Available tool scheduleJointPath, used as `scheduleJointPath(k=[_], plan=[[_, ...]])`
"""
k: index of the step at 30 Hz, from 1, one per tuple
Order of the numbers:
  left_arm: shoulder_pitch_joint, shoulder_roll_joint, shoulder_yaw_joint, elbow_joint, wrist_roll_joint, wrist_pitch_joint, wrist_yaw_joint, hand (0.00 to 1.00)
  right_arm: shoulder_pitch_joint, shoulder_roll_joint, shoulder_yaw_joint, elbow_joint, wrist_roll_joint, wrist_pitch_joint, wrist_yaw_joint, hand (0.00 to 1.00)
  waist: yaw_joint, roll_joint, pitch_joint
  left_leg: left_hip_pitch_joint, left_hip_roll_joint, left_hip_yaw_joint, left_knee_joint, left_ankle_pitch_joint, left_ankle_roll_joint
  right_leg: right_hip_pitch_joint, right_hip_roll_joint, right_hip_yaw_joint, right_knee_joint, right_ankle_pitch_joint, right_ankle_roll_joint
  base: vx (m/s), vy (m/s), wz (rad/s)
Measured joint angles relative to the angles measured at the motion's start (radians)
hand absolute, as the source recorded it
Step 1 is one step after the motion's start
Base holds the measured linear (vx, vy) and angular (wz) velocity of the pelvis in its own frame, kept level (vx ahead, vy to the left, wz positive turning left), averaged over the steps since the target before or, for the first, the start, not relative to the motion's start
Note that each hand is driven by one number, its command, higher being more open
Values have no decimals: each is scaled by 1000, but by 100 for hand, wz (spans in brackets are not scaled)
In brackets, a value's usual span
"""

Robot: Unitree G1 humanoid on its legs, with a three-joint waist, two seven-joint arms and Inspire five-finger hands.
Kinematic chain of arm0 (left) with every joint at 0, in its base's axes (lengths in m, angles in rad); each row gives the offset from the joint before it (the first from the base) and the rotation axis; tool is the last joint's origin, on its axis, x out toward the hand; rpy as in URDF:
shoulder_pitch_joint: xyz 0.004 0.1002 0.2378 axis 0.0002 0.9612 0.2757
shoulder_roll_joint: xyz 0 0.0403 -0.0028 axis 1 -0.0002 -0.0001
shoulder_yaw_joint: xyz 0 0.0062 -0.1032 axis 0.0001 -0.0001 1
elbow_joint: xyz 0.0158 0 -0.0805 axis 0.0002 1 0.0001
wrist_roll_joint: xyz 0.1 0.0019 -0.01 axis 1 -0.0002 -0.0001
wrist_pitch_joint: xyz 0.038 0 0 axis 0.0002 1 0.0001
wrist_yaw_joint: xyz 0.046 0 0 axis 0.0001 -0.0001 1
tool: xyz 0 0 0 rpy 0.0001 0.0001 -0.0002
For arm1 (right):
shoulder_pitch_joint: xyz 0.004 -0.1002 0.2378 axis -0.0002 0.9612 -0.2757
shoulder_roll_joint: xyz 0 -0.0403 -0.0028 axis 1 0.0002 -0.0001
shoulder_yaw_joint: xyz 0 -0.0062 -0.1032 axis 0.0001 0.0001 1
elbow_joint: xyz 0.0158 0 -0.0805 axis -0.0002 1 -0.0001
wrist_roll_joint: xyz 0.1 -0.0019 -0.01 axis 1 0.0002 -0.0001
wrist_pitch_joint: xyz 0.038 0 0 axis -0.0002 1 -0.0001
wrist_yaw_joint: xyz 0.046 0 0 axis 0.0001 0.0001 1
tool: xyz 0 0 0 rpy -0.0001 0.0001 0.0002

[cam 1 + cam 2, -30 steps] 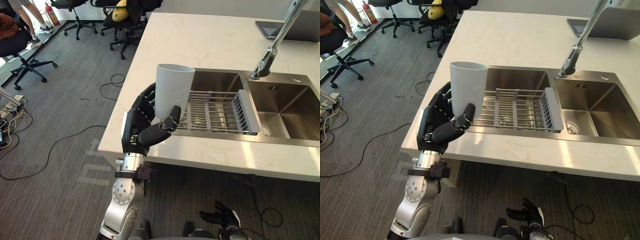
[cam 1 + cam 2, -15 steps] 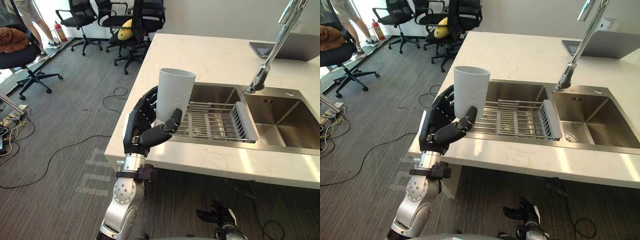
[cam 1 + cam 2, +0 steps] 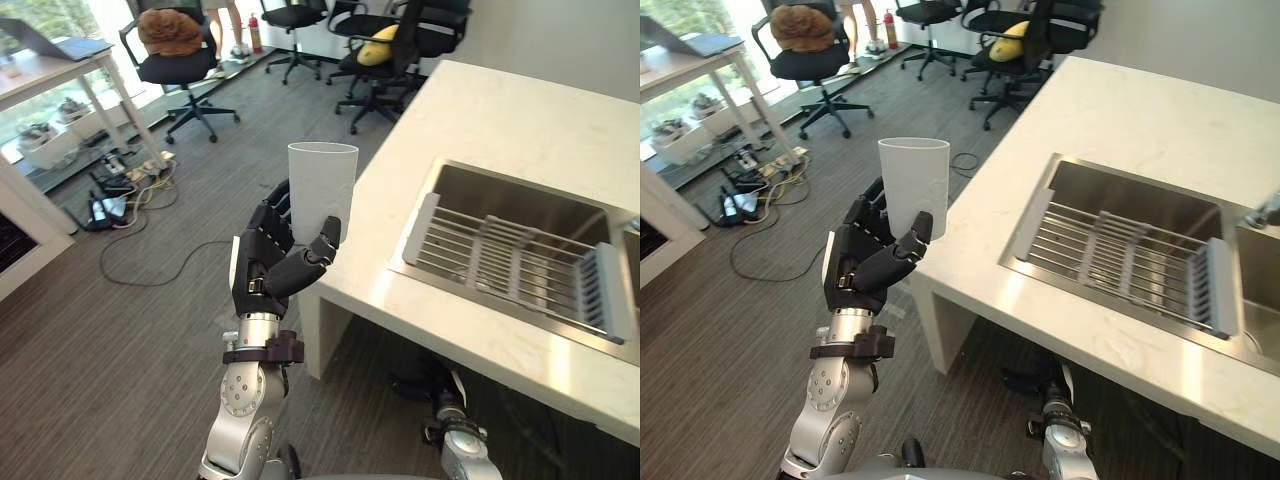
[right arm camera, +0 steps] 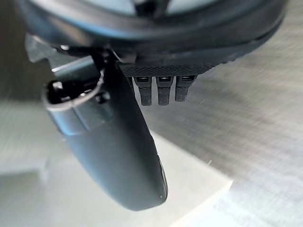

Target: Walk over to the sink, pick up the cup, carry it to the dishwasher, place the cup inside the dishwasher, then close the dishwasher door

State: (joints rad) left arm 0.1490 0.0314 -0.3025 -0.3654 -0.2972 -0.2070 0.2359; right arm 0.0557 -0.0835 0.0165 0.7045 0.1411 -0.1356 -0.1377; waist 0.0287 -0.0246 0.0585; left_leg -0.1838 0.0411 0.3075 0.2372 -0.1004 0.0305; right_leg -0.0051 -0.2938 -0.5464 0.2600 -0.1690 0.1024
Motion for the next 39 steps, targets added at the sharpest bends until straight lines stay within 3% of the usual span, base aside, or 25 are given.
scheduleJointPath(k=[3,6,7,9,13,14,15,16,18,22,29,31,32,33,35,37,39], plan=[[14,-1,-5,-20,0,1,0,30,-17,9,42,0,-9,1,8,90,4,-4,6,-18,-19,-30,84,-58,10,0,-51,5,109,-16,-16,79,146,41],[12,3,-23,-40,0,1,-5,30,-14,20,71,5,-8,8,13,90,-10,-7,10,6,-59,-122,80,-63,43,-64,-77,157,314,45,-100,167,143,83],[7,7,-30,-39,0,0,-3,30,-10,28,71,7,-8,8,17,90,-23,-2,13,21,-68,-165,57,-53,49,-94,-51,241,362,14,-82,261,111,105],[0,9,-31,-36,0,0,1,30,1,41,80,12,-6,6,25,90,-25,-4,12,39,-83,-232,25,-38,49,-128,40,362,346,-81,-77,221,38,105],[-2,11,-38,-24,0,-4,6,30,74,28,90,1,22,11,19,90,-25,-5,13,79,-115,-292,8,-36,38,-196,156,498,294,-133,-77,178,-42,61],[-2,11,-42,-24,0,-5,6,30,88,25,92,-12,28,12,18,90,-25,-7,13,82,-122,-295,9,-37,35,-197,156,499,264,-125,-80,130,-78,42],[-2,12,-48,-24,0,-12,6,30,119,24,99,-43,35,13,19,90,-24,-17,10,84,-137,-292,15,-46,20,-192,149,502,183,-67,-66,120,-119,31],[2,7,-53,-22,0,-12,6,30,133,16,110,-51,36,13,25,90,-26,-6,8,84,-123,-292,19,-61,-4,-162,157,491,137,-67,-41,101,-130,24],[3,5,-65,-23,0,-12,-2,30,157,9,134,-69,48,17,34,90,-25,9,1,84,-79,-256,25,-77,-27,-124,186,462,86,-51,-57,54,-147,21],[5,-11,-72,-23,-4,-13,-3,30,191,11,166,-98,93,26,37,90,-16,10,-1,88,-47,-237,21,-75,-28,-91,213,441,52,-41,-72,35,-101,11],[-4,-11,-83,-23,-25,-19,9,30,227,-11,172,-119,109,27,20,90,-16,7,-1,53,-42,-225,55,-72,-36,-53,198,357,13,-27,-78,-34,0,37],[-23,3,-103,-12,-27,-20,7,30,225,-19,169,-116,109,26,15,90,-21,10,-2,33,18,-141,122,-113,-28,-64,189,322,12,-24,-79,-56,24,39],[-31,9,-118,-5,-27,-20,6,30,223,-24,166,-109,108,26,13,90,-22,10,-3,30,57,-122,162,-116,-37,-67,187,311,24,-24,-79,-33,61,34],[-43,7,-132,12,-27,-22,2,30,220,-33,161,-101,105,26,11,90,-22,18,-6,36,86,-124,147,-118,-67,-73,188,307,35,-23,-72,-60,149,25],[-52,21,-139,28,-29,-22,1,30,202,-30,154,-81,101,27,11,90,-31,11,-13,43,55,-124,78,-93,-61,-86,179,315,8,0,-55,-80,148,13],[-57,29,-137,48,-38,-23,2,30,201,-25,146,-78,99,26,11,90,-51,5,-17,93,-5,-132,-87,7,-40,-83,149,332,-50,46,-58,-65,121,26],[-66,28,-140,64,-38,-23,0,30,183,-25,148,-47,82,26,19,90,-58,12,-13,108,-27,-136,-153,51,-30,-95,137,350,-57,64,-44,-93,107,13]])
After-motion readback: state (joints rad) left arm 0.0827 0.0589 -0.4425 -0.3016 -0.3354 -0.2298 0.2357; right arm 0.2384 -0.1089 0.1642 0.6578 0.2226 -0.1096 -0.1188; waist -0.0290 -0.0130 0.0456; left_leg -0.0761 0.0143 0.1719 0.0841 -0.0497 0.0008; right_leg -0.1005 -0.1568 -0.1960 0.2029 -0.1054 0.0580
